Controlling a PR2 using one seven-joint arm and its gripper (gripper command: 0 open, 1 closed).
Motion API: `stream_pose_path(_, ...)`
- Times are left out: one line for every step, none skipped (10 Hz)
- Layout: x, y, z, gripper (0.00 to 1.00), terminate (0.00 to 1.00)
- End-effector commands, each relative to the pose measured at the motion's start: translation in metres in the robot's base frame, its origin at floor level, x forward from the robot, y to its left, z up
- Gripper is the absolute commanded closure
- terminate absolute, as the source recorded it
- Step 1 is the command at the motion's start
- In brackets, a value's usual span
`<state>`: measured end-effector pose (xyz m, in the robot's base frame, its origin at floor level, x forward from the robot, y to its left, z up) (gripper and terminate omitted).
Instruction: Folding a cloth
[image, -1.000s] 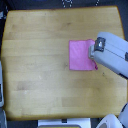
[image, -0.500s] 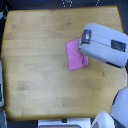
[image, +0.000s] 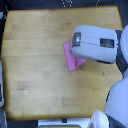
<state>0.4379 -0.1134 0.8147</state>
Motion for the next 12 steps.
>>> stream_pose_path(-0.011, 0.026, -0.027, 1.00, 0.00)
stream_pose_path(-0.011, 0.031, -0.030, 1.00, 0.00)
stream_pose_path(-0.009, 0.039, -0.032, 1.00, 0.00)
stream_pose_path(-0.008, 0.039, -0.032, 1.00, 0.00)
stream_pose_path(-0.007, 0.043, -0.034, 1.00, 0.00)
stream_pose_path(-0.007, 0.044, -0.035, 1.00, 0.00)
stream_pose_path(-0.008, 0.048, -0.036, 1.00, 0.00)
stream_pose_path(-0.008, 0.048, -0.037, 1.00, 0.00)
stream_pose_path(-0.008, 0.046, -0.038, 1.00, 0.00)
stream_pose_path(-0.011, 0.044, -0.040, 1.00, 0.00)
stream_pose_path(-0.012, 0.046, -0.041, 1.00, 0.00)
stream_pose_path(-0.008, 0.053, -0.043, 1.00, 0.00)
